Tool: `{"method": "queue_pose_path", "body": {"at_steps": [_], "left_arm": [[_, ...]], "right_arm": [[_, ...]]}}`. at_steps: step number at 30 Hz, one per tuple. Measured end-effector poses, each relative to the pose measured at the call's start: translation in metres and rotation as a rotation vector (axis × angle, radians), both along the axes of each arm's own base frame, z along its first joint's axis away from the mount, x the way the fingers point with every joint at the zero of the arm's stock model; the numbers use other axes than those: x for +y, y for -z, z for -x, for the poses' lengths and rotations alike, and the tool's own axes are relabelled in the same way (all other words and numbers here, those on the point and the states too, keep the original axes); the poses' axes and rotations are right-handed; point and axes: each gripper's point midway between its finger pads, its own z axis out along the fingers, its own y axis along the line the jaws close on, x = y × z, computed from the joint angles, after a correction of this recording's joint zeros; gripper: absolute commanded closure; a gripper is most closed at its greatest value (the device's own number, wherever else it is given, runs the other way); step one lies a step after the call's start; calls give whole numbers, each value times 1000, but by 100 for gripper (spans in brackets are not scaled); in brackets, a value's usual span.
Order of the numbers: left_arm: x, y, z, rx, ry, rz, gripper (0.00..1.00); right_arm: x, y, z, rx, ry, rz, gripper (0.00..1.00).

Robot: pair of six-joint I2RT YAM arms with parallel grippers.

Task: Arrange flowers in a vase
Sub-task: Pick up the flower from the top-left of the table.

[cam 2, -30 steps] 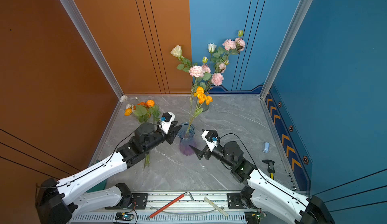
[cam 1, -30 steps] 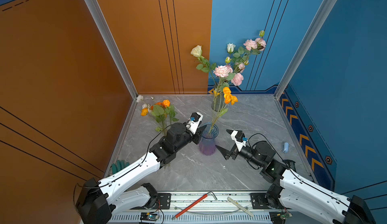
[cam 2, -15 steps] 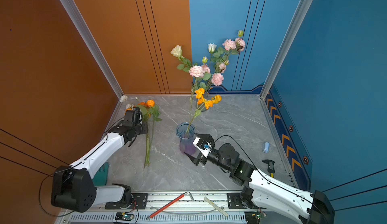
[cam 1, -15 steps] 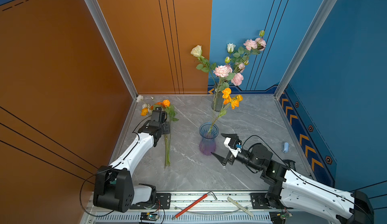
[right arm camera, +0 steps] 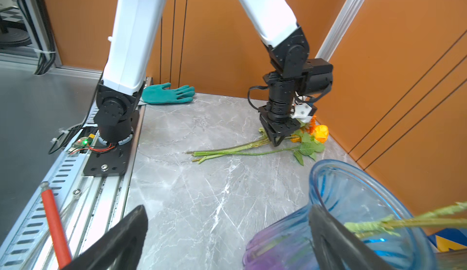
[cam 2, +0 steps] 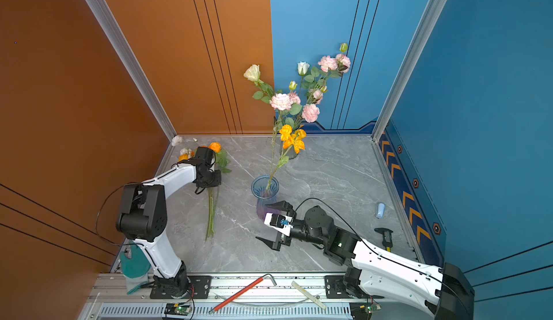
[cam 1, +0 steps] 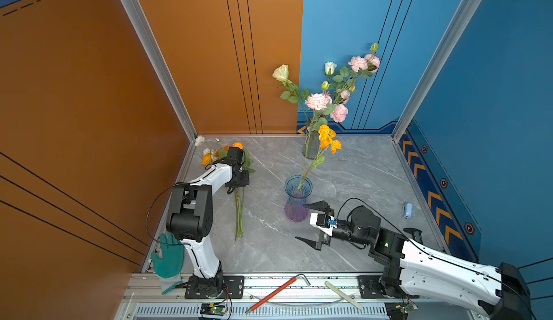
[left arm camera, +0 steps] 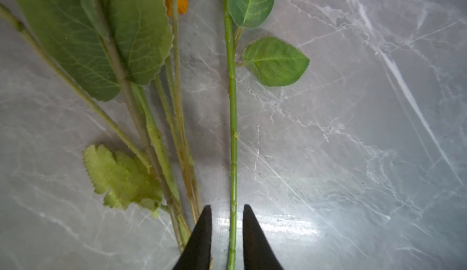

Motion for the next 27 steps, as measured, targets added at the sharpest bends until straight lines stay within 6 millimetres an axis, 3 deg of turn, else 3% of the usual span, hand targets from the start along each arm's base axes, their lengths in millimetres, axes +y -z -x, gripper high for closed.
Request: {"method": "queue_pose_path", "body": {"at_steps": [11,27], "left_arm": [[-11,13,-23,30,51,-57,71],[-4,25,-20,73,41,-106,72]], "right_arm": [[4,12,2,10,-20,47,0],[4,13,2,13,-20,51,0]]}}
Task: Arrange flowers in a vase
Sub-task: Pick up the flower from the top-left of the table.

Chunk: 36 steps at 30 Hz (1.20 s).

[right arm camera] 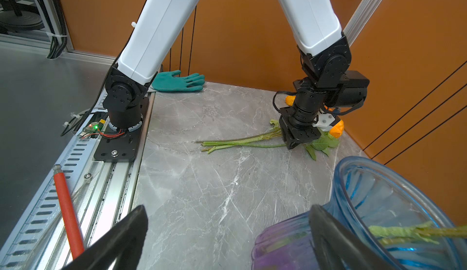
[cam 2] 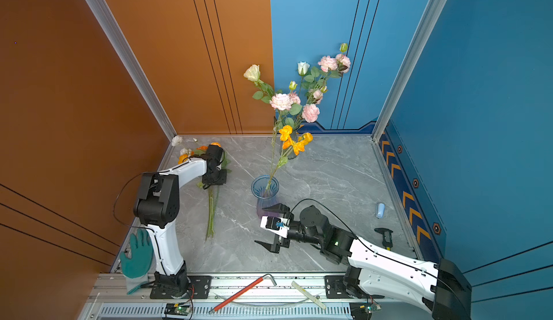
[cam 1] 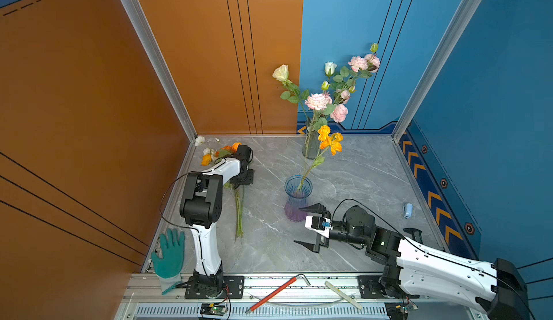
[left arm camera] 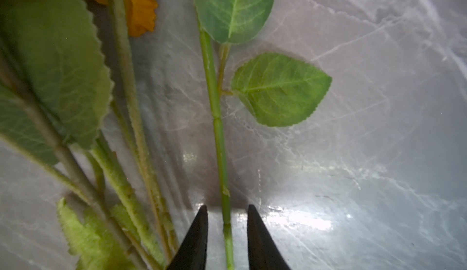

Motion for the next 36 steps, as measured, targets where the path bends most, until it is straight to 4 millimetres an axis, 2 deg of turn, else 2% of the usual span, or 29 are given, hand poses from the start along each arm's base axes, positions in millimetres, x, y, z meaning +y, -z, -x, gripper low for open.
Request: {"method": "queue_pose_path", "body": {"at_steps": [17,22,27,33,36], "left_arm": [[4,3,0,13,-16,41,71],[-2,3,-4,12,-3,71,79],[-6,3,-6,11,7,88,99],[-12,2,-5,12,20,103,100],[-17,-7,-4,0,33,110,100]], "right_arm": [[-1,0,-3,0,10,0,0],[-2,0,-3,0,11,0,0],[-2,0,-4,0,12,0,0],[-3,0,-6,0,21,0,0],[-4,0,-9,2,29,-1,0]]}}
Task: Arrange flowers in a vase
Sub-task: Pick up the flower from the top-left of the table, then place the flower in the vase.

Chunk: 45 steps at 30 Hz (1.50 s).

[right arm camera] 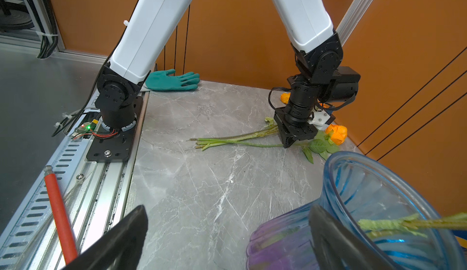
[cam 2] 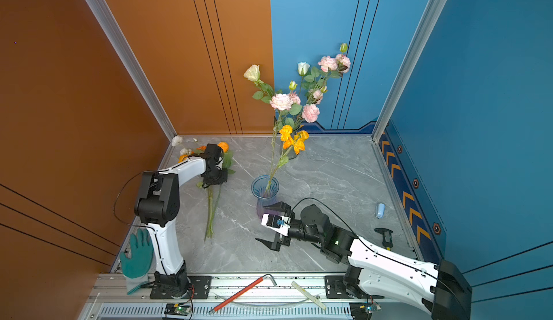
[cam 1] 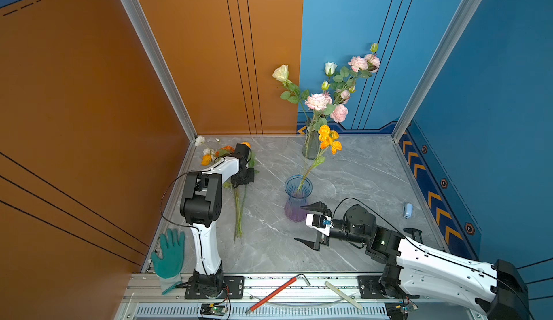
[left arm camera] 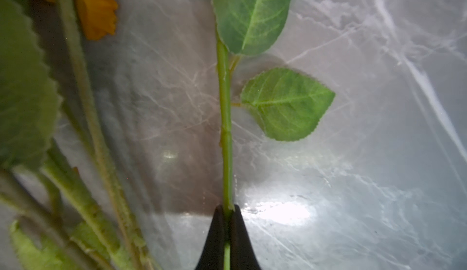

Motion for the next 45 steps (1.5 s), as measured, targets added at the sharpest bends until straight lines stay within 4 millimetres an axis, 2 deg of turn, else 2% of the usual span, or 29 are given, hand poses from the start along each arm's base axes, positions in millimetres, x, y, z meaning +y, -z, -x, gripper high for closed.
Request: {"method": "queue_pose_path", "body": {"at_steps": [3,4,7,10,12,14,17,19,22,25,30,35,41,44,45], "left_arm": [[-6,-31,2,-57,11,42,100],[-8,-49,4,-90,16,62,100],[-15,-113,9,-231,31,130,100],[-27,-181,23,-406,58,196,100],[-46,-224,38,-539,110,232,100],[-77,-266,62,-688,199,275,100],[-126,-327,104,-911,346,359,100],[-149,-366,126,-1045,413,417,100],[-169,-413,151,-1215,469,481,100],[-188,-444,170,-1328,515,524,100],[-210,-474,193,-1458,569,575,100],[-220,-484,195,-1526,570,578,100],[-225,-475,187,-1543,554,551,100],[-229,-450,183,-1525,560,540,100],[-232,-436,179,-1507,566,529,100]], "right_arm": [[-1,0,-3,2,10,-1,0],[-2,0,-4,4,14,-2,0],[-5,-4,-9,17,35,-20,0],[-16,-16,-22,33,87,-82,0],[-26,-27,-31,48,119,-136,0],[-35,-35,-40,62,148,-187,0],[-39,-39,-45,91,164,-220,0],[-39,-41,-45,104,164,-232,0],[-39,-41,-47,117,169,-238,0],[-40,-41,-48,128,177,-243,0],[-42,-40,-51,142,189,-248,0],[-42,-38,-53,153,196,-247,0],[-44,-37,-57,164,210,-250,0],[-45,-37,-58,165,215,-253,0],[-45,-37,-58,165,215,-254,0]]}}
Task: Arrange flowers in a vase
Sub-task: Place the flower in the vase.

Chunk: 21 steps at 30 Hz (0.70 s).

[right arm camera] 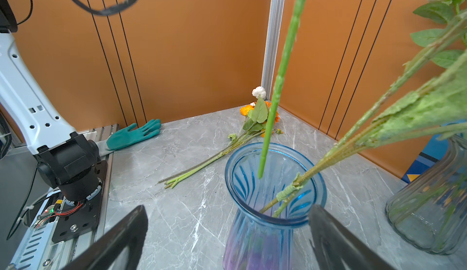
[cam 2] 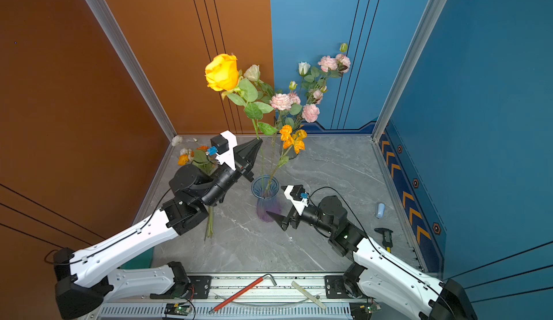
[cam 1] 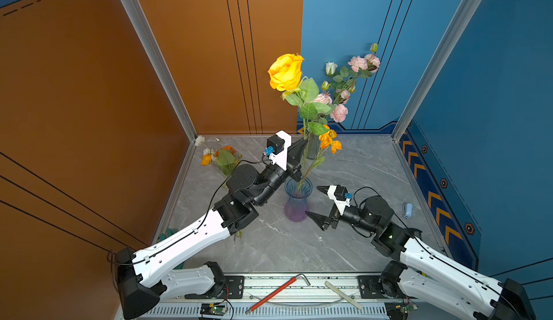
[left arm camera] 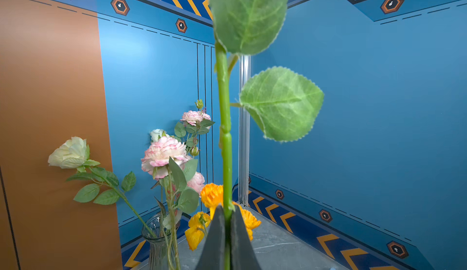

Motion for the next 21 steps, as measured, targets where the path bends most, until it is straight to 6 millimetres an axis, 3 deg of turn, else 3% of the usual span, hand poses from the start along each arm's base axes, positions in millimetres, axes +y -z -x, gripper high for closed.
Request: {"method": "queue_pose_path", "body": {"at_steps": [6,13,21], "left_arm": [[-19,78,-14,95,11,-101,100],[-12,122,-14,165,2,-109,98],[6,176,-11,256,-32,-137,81]], "right_arm": [[-1,0,0,1,2,-2,0],[-1,0,-1,2,5,-2,0],[-1,0,-1,1,5,-2,0]]}}
